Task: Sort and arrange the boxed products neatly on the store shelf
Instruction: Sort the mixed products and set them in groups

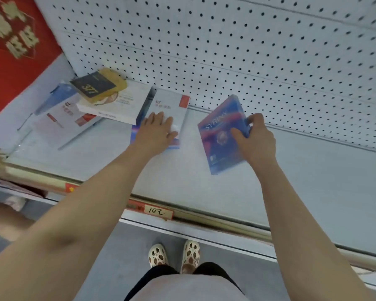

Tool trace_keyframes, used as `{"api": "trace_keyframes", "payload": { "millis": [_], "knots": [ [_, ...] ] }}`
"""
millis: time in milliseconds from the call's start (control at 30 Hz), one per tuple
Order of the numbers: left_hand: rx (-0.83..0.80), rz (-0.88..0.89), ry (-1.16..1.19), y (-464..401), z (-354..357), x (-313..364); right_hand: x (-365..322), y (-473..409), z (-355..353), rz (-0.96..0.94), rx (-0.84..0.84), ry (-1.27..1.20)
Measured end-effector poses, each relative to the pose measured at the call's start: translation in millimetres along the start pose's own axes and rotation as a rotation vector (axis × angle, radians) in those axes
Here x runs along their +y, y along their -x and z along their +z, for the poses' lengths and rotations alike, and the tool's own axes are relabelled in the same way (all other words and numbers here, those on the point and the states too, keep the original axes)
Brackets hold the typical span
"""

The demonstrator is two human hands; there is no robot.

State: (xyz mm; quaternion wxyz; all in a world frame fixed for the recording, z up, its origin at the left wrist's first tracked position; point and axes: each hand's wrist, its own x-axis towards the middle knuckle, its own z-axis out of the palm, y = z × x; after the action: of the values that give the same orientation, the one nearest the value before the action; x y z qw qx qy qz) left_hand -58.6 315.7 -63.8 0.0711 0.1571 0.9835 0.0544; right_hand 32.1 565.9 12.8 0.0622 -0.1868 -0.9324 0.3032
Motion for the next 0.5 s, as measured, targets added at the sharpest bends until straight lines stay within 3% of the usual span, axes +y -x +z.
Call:
{"api": "trace_keyframes", "payload": {
  "millis": [167,333,400,500],
  "knots": [
    [0.027,0.015,-0.071,33,18,13,12,-10,3,0.061,-0.01,0.033],
    [0.343,-0.001,0.073,68,14,20,24,-29,5,0.29,-0.231,-0.192],
    [0.255,-0.179,0.141,63,9,21,27,-33,8,0.34,-0.279,-0.258],
    [0.054,-0.339,0.228,47,4,24,33,-35,13,0.255,-0.291,-0.203]
  ]
}}
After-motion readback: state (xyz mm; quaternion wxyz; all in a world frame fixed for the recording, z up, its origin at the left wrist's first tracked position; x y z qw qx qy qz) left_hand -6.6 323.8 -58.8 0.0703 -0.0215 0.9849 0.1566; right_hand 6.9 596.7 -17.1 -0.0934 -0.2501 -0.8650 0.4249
